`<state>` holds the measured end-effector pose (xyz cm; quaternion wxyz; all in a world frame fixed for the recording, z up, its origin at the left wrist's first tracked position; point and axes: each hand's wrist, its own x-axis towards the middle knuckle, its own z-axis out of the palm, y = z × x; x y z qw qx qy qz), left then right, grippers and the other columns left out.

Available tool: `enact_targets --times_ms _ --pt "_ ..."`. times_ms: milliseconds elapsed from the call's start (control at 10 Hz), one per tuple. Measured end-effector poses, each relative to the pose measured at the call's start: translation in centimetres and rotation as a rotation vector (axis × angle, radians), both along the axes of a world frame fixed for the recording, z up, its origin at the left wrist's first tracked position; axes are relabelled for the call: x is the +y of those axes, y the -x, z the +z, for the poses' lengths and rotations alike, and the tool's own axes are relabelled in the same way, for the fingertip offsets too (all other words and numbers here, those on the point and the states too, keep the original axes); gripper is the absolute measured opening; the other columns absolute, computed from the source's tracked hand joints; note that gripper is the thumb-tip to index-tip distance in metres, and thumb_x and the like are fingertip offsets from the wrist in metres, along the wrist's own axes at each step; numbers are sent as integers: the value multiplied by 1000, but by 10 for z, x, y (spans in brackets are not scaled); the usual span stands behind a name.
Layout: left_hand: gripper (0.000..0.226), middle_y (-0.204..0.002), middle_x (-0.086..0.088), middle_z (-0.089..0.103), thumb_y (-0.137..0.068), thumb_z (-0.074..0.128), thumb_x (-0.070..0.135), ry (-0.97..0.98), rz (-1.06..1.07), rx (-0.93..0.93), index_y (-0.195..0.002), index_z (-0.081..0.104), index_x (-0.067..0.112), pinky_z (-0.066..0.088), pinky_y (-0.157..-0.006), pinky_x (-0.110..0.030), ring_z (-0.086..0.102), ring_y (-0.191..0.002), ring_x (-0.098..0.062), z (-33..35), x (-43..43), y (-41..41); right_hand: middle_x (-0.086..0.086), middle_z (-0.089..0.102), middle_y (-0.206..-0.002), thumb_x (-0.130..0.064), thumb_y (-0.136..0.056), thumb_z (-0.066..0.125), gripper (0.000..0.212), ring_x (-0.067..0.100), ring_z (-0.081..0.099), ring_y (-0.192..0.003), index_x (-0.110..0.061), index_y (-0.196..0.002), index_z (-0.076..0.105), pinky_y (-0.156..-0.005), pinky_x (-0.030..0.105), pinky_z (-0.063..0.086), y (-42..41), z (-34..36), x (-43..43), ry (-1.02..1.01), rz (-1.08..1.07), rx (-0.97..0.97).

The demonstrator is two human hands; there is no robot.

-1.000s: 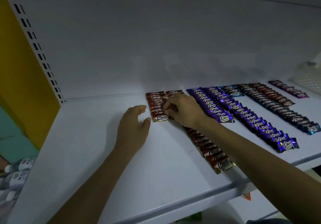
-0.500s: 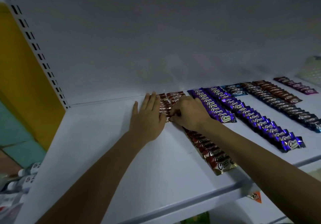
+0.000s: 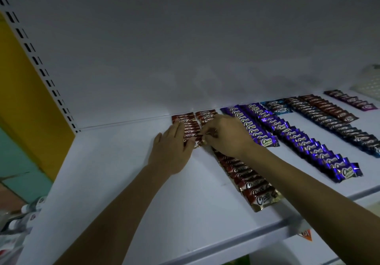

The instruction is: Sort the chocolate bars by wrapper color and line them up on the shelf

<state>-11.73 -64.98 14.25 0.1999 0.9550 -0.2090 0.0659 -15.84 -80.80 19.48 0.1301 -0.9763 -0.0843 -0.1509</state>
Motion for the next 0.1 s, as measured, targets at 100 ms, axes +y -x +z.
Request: enact_targets --times_ms 100 --pt "61 -160 -4 18 -101 33 42 -9 0 3 -152 18 13 15 -117 -42 21 -145 -20 -1 1 -1 -13 69 -84 -17 -88 65 10 4 64 -79 -21 -93 73 -74 24 53 39 16 -24 -431 -31 -71"
